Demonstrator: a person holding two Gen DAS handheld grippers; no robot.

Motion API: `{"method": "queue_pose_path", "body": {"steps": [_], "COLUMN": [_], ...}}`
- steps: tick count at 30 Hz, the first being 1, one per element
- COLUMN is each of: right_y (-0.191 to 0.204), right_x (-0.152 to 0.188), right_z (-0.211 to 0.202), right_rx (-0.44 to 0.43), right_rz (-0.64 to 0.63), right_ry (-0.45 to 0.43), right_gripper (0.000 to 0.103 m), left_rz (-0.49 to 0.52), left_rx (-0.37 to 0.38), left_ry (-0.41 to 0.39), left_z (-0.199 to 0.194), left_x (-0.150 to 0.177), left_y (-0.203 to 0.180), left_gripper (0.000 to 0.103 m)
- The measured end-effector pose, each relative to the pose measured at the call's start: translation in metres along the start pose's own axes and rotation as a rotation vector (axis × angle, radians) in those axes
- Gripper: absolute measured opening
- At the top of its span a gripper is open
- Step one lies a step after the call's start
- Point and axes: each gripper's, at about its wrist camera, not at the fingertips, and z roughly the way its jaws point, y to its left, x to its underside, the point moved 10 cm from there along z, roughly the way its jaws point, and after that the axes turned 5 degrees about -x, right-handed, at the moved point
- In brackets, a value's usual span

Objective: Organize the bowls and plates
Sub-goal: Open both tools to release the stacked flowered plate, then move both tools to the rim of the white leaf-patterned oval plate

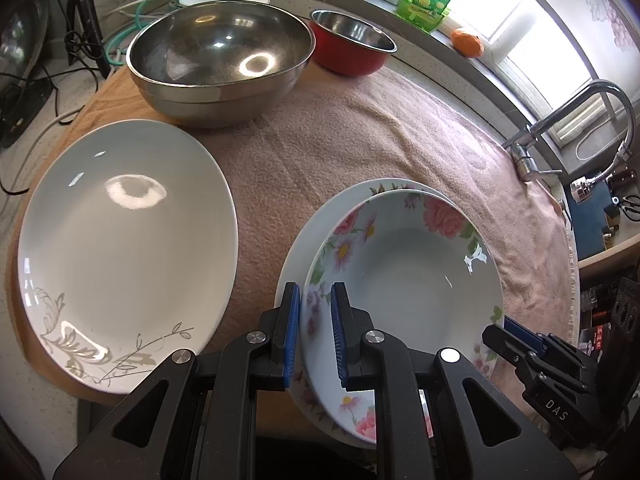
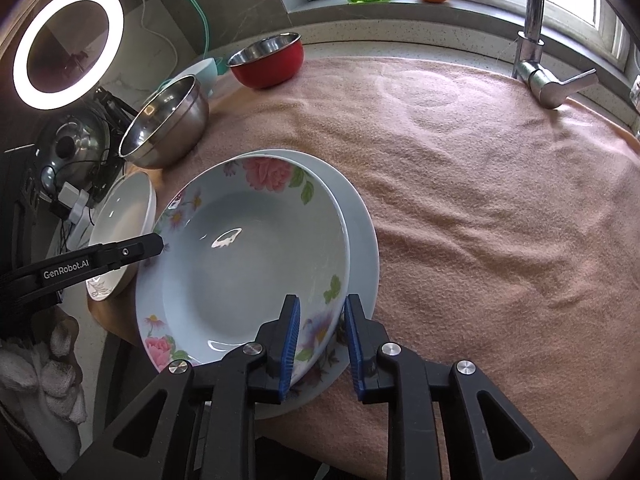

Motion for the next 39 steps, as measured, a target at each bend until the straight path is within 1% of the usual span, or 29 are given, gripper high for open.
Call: {"method": "queue_pose_path", "body": {"steps": [6,11,16,19,28,34,39], "right_y": [-0.001,0.001,0.002,0.006,0.018,0.039,0.065], "right_x": [-0.003,-0.006,-0.01,-0.014,-0.029,-0.041,-0.053], "right_z": [-0.009,-0.017,-0.023,-0.029,-0.04,-0.045,-0.036], "right_rx": [0.002,-0.001,0.006,-0.012,-0.028,-0.044,-0.048], "right_rz": [0.003,-0.001,-0.008,-0.007,-0.021,-0.046,-0.056], "right_ry": [-0.029,-0.055,-0.078,-0.102,-0.165,-0.214,-0.206], "right_gripper": [0.023,0.027,0.027,0.027,0.027,0.027,0.029], "left_rz": [-0.012,-0.027,-0.053,-0.073,-0.148,-0.184,-0.192], "left_rx": [-0.001,0.003,0.008,0.009,-0.024,-0.046,-0.057], "left_ry": [-0.018,-0.036,-0.053,-0.061,-0.102,-0.116,-0.12], "left_z": [-0.007,-0.014,-0.023,-0.03,-0.054,-0.062,-0.067], "left_x": [-0.001,-0.002,0.0,0.003,0.003,-0.004,-0.011], "left_y": [0.001,0.001,0.006,0.013,0.055,0.091,0.121], "left_gripper": [0.014,0.014,0.014,0.014,0.014,0.014,0.014]}}
